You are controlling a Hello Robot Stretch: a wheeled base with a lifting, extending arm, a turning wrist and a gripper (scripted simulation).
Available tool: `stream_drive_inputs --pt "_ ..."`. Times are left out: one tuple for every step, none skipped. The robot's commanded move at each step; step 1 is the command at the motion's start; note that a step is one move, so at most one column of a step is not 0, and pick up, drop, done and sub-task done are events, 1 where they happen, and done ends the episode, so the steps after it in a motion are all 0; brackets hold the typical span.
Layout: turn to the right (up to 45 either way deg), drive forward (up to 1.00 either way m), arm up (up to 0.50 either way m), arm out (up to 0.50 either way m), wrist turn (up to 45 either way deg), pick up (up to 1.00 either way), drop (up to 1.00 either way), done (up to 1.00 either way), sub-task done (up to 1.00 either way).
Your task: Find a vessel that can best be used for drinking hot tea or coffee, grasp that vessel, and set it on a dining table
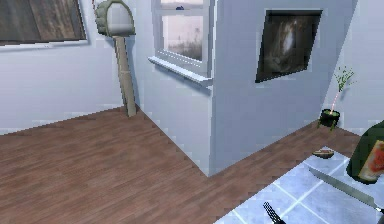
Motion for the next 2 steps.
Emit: stream_drive_inputs --pt "0.0 0.00 0.00 0.00 0.0 1.00 0.00 0.00 0.00" --pt "0.0 0.00 0.10 0.00 0.0 0.00 0.00 0.00 0.00"
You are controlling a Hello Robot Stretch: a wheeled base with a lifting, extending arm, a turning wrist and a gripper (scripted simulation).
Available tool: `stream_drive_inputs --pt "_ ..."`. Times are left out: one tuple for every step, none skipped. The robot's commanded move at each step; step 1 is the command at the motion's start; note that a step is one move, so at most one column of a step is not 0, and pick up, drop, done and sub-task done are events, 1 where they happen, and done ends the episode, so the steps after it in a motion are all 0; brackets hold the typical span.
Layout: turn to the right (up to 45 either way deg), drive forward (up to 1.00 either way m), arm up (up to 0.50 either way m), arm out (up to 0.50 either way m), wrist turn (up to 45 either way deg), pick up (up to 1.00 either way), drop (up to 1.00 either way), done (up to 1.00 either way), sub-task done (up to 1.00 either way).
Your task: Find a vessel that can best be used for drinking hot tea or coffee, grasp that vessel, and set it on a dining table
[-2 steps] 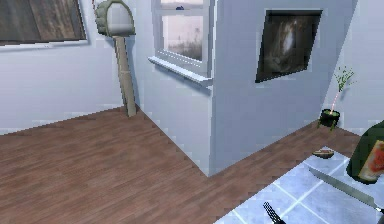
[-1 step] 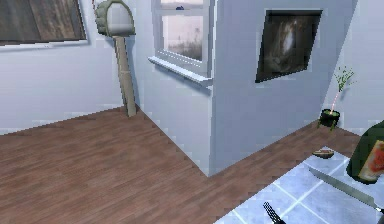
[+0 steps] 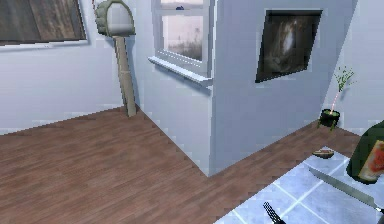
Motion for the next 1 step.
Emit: stream_drive_inputs --pt "0.0 0.00 0.02 0.00 0.0 0.00 0.00 0.00 0.00"
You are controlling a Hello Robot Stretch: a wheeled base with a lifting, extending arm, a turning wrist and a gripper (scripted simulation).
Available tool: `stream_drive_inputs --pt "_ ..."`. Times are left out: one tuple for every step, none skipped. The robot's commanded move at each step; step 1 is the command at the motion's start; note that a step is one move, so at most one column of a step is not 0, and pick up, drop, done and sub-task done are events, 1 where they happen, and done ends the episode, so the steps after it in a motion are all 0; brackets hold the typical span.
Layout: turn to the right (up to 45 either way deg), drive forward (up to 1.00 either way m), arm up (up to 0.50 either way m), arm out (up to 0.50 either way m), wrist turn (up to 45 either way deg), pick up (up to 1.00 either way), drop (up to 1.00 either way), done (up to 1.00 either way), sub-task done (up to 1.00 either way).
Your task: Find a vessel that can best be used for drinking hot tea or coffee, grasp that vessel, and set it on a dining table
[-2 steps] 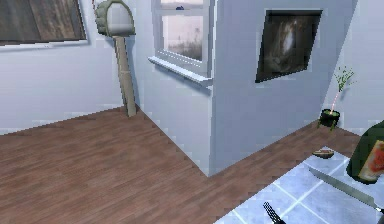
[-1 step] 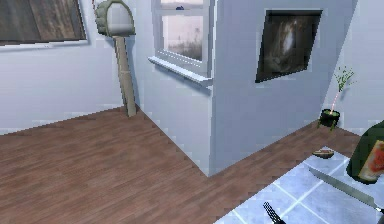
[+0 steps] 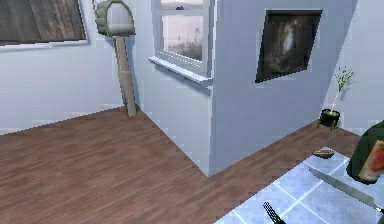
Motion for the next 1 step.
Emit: stream_drive_inputs --pt "0.0 0.00 0.00 0.00 -45.0 0.00 0.00 0.00 0.00"
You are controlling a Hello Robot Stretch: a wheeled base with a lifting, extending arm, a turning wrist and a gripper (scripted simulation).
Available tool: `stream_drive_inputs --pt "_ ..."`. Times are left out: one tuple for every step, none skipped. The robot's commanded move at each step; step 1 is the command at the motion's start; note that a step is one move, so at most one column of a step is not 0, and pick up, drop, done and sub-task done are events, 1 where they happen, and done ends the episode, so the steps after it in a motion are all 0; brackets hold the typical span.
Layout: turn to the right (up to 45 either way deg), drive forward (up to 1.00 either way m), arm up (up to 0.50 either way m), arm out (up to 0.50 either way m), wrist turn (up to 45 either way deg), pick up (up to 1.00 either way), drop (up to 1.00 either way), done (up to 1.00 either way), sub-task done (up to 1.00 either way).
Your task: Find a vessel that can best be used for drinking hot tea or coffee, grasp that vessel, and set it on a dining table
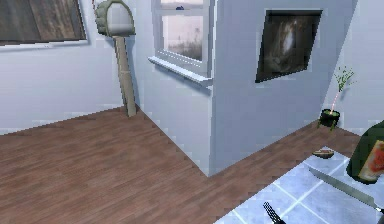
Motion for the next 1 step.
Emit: stream_drive_inputs --pt "0.0 0.00 0.00 0.00 -45.0 0.00 0.00 0.00 0.00"
